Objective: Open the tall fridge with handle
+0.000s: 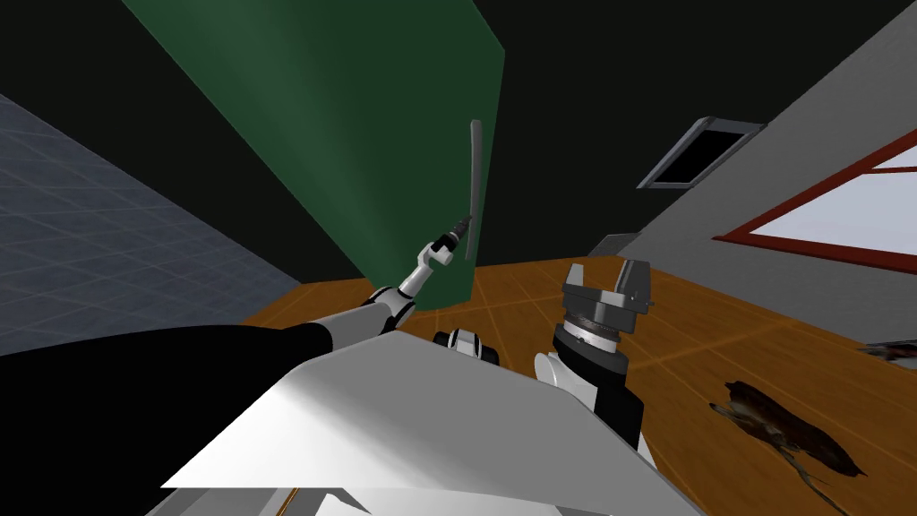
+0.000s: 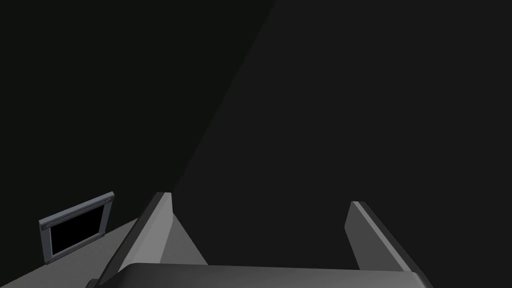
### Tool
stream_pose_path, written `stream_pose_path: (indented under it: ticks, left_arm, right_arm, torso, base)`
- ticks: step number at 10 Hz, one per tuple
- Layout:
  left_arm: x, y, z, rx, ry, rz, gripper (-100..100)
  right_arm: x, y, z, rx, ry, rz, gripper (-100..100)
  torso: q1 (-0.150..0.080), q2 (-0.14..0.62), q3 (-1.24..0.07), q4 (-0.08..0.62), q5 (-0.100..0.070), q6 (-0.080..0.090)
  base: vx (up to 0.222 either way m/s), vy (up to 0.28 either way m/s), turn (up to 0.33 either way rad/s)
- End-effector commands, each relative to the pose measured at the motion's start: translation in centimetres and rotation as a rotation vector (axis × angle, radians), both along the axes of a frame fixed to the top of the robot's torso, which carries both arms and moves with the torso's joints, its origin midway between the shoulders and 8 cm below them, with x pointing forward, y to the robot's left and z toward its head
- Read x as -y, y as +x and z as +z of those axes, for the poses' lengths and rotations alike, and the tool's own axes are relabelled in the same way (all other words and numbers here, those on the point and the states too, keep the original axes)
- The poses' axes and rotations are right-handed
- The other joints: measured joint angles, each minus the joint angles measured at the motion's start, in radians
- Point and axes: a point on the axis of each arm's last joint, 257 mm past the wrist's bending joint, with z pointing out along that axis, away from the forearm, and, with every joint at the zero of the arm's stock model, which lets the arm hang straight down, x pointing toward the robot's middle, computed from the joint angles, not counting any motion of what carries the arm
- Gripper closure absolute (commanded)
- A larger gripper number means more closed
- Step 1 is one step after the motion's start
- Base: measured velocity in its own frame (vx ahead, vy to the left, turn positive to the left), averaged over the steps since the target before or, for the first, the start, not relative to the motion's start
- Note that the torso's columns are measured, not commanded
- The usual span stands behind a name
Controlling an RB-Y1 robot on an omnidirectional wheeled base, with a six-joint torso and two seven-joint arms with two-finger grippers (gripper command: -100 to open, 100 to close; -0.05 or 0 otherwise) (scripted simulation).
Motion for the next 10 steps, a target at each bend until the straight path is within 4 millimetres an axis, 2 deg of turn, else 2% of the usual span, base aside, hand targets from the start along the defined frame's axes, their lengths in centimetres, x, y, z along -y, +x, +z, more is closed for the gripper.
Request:
stream_pose_path:
  ticks: [1, 2, 3, 4, 6, 7, 8, 9, 10]
  left_arm:
    - [1.1, 1.6, 0.2, -0.037, 0.052, 0.006, -100]
    - [1.7, 1.8, 2.0, -0.012, 0.054, -0.001, -100]
    - [1.9, 1.7, 2.4, -0.006, 0.054, -0.003, -100]
    - [2.2, 2.8, 1.4, -0.054, 0.098, 0.01, -100]
    - [2.8, 3.0, 3.4, -0.029, 0.101, 0.005, -100]
    - [2.8, 4.3, 2.3, -0.079, 0.146, 0.025, -100]
    - [3.5, 4.3, 4.2, -0.054, 0.148, 0.019, -100]
    - [3.1, 5.3, 2.7, -0.104, 0.19, 0.041, -100]
    - [3.5, 5.5, 4.1, -0.093, 0.194, 0.042, -100]
  right_arm:
    - [0.0, 0.0, 0.0, 0.0, 0.0, 0.0, 0]
    - [0.0, 0.0, 0.0, 0.0, 0.0, 0.0, 0]
    - [0.0, 0.0, 0.0, 0.0, 0.0, 0.0, 0]
    - [0.0, 0.0, 0.0, 0.0, 0.0, 0.0, 0]
    - [0.0, 0.0, 0.0, 0.0, 0.0, 0.0, 0]
    - [0.0, 0.0, 0.0, 0.0, 0.0, 0.0, 0]
    - [0.0, 0.0, 0.0, 0.0, 0.0, 0.0, 0]
    - [0.0, 0.0, 0.0, 0.0, 0.0, 0.0, 0]
    - [0.0, 0.0, 0.0, 0.0, 0.0, 0.0, 0]
  torso:
    - [-0.003, 0.0, 0.0, 0.0, -0.001, 0.0]
    - [-0.002, 0.0, 0.0, 0.0, -0.001, 0.001]
    - [-0.001, 0.001, 0.0, 0.0, 0.0, 0.0]
    - [-0.002, 0.001, 0.001, 0.0, -0.001, 0.0]
    - [0.0, -0.001, -0.001, 0.001, 0.0, 0.001]
    - [-0.003, -0.002, -0.001, 0.0, -0.001, 0.001]
    - [-0.003, -0.004, -0.003, -0.001, -0.001, 0.004]
    - [-0.005, -0.005, -0.004, -0.001, -0.002, 0.004]
    - [-0.005, -0.008, -0.006, -0.002, -0.002, 0.006]
  base:
    - [0.012, 0.069, -0.117]
    - [0.005, 0.079, -0.131]
    - [0.001, 0.045, -0.014]
    - [-0.007, 0.062, -0.159]
    - [-0.005, 0.068, -0.04]
    - [0.003, 0.071, -0.135]
    - [-0.007, 0.077, -0.096]
    - [-0.012, 0.097, -0.153]
    - [-0.014, 0.082, -0.099]
